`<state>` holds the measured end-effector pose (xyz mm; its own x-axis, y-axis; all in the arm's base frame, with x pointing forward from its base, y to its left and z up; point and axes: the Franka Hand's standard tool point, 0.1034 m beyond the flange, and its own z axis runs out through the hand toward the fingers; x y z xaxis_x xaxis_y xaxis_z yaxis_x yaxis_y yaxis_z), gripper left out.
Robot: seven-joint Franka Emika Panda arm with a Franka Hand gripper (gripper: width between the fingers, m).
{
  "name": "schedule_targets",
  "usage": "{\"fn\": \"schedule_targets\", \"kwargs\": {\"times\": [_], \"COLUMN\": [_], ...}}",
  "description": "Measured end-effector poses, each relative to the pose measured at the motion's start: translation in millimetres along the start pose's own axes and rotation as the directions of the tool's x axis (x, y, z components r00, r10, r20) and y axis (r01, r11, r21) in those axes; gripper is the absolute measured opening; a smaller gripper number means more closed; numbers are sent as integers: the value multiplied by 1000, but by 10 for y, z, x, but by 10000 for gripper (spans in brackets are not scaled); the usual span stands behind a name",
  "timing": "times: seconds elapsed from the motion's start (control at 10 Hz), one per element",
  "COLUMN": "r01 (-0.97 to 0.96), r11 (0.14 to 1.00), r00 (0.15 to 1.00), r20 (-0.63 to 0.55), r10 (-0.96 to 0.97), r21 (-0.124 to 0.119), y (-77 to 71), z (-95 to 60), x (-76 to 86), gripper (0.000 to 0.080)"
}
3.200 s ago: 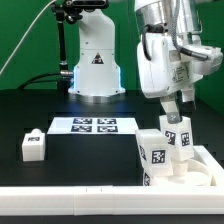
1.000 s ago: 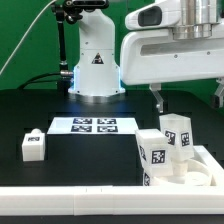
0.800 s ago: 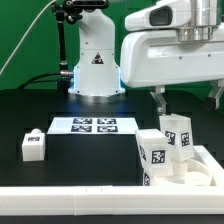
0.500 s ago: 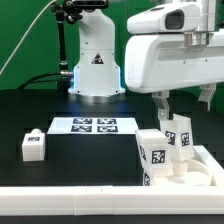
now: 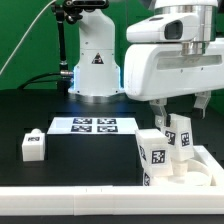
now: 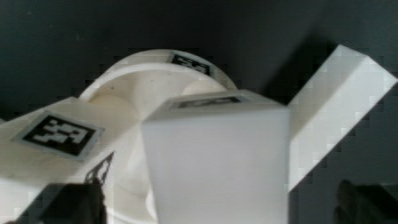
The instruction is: Assemble stool
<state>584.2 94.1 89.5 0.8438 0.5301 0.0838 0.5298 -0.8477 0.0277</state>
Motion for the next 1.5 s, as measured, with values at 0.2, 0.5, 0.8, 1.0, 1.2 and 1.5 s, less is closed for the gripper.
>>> {"fn": "schedule_targets", "kwargs": {"times": [0.2, 0.5, 0.8, 1.0, 1.2, 1.5], "r01": [0, -2, -44, -152, -307, -544], "r11": [1000, 1000, 999, 988, 952, 839], "r00": [1000, 1000, 999, 988, 952, 839], "r20": [3, 7, 7, 7, 7, 6], "r10": [0, 2, 44, 152, 307, 544], "r21": [1, 2, 1, 2, 1, 2], "y": [-5, -5, 1, 1, 0, -9], "z": [20, 41, 41, 42, 43, 55], "x": [-9, -21, -24, -24, -24, -30], "gripper": [649, 519, 335, 335, 335, 337]}}
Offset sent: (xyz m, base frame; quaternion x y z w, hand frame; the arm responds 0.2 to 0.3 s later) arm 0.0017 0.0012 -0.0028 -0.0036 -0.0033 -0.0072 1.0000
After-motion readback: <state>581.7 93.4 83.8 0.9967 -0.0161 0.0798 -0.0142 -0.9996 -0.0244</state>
